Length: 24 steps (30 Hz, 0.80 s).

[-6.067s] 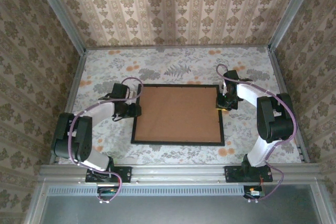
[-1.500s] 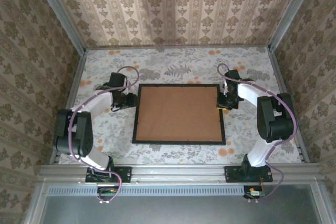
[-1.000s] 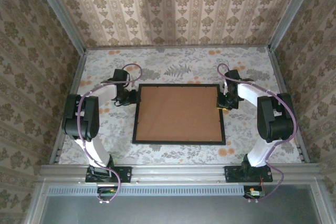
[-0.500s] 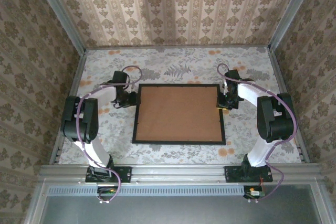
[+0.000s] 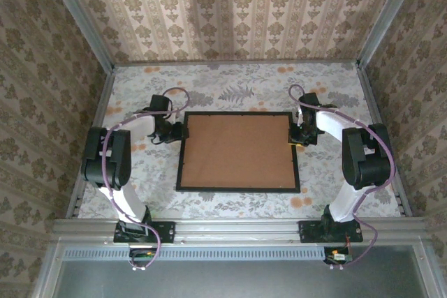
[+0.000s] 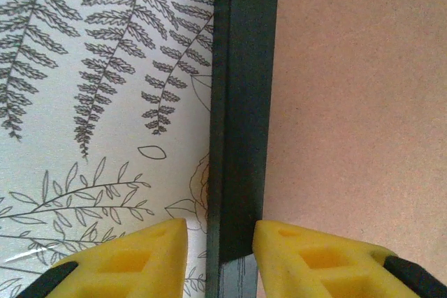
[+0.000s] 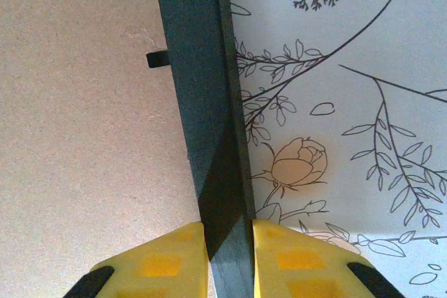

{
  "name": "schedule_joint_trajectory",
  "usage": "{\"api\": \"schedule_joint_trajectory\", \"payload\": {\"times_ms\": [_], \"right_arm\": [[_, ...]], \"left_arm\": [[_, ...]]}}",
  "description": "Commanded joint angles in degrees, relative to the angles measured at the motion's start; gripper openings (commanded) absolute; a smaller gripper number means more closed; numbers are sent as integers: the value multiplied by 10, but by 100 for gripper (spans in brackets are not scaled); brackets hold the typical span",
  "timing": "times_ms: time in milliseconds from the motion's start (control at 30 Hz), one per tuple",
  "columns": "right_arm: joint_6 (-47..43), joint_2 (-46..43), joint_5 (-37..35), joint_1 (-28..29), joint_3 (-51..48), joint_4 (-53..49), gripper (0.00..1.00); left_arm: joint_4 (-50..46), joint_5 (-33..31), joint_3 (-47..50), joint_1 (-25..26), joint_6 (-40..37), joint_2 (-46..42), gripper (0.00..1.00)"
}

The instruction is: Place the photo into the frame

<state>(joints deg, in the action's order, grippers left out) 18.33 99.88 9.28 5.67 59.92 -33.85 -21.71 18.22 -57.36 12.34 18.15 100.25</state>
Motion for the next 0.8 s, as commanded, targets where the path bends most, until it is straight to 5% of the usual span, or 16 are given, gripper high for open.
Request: {"api": "schedule_joint_trajectory", "payload": {"times_ms": [0,767], "right_arm": [[8,23,16,3,5,10,19],[8,26,18,6,5,9,19]], "left_arm": [[-1,30,7,16,-16,24,39],[-54,-46,-29,80,-58,59,47]]}}
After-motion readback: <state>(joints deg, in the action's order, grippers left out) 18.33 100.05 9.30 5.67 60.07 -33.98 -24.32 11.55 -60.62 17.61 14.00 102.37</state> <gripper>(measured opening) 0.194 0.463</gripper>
